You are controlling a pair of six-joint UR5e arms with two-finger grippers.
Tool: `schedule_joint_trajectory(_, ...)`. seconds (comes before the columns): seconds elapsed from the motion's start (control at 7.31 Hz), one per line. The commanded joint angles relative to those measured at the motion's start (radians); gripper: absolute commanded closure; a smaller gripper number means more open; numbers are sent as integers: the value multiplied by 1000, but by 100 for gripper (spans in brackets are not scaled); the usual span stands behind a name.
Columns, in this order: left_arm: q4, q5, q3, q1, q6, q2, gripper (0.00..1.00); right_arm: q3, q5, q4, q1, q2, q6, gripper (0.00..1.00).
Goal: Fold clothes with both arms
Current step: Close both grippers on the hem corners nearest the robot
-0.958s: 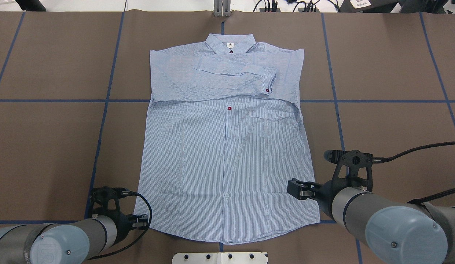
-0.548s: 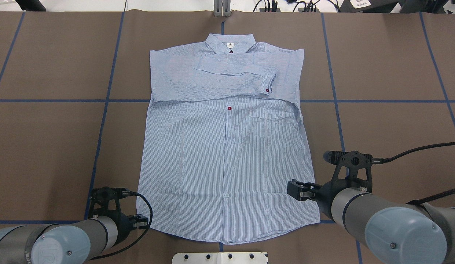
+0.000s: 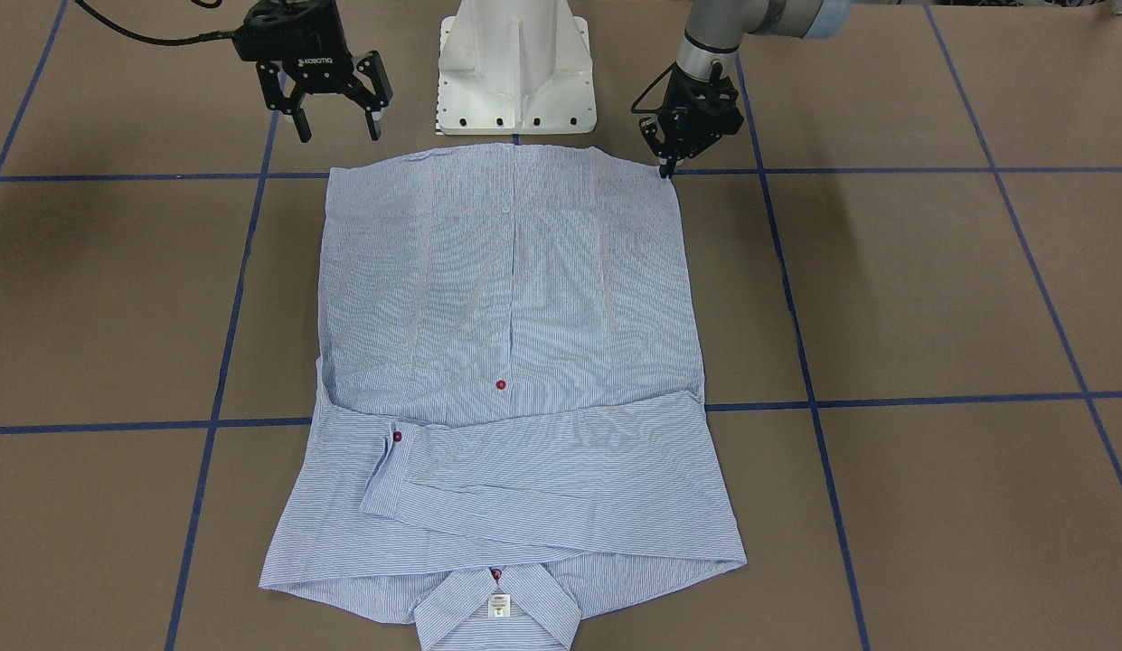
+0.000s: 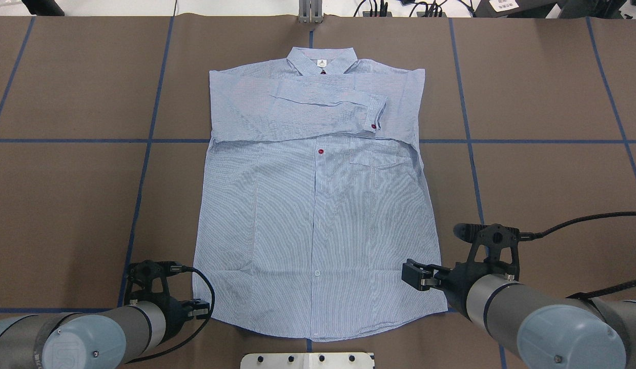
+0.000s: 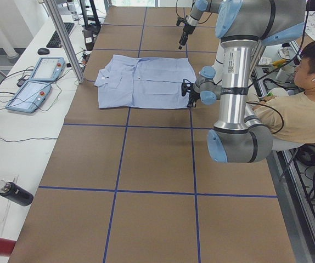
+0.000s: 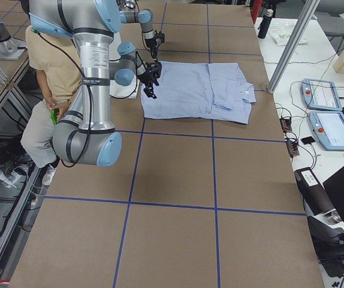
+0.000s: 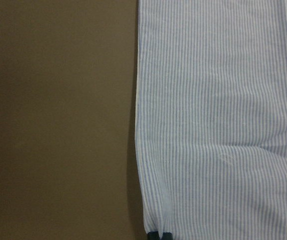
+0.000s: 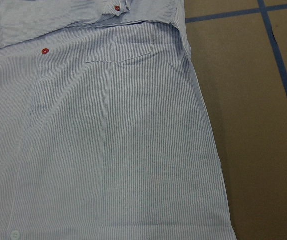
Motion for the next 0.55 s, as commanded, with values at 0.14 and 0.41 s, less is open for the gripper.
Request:
schedule_joint_trajectory(0.14,-3,17,-1,1,-2,-1,100,-77,-164,251,-110,-232,84,0)
schedule_joint_trajectory(0.41,-4,40,-7,0,-2,-24,100,-98,-177,248,-130,-232,126,8)
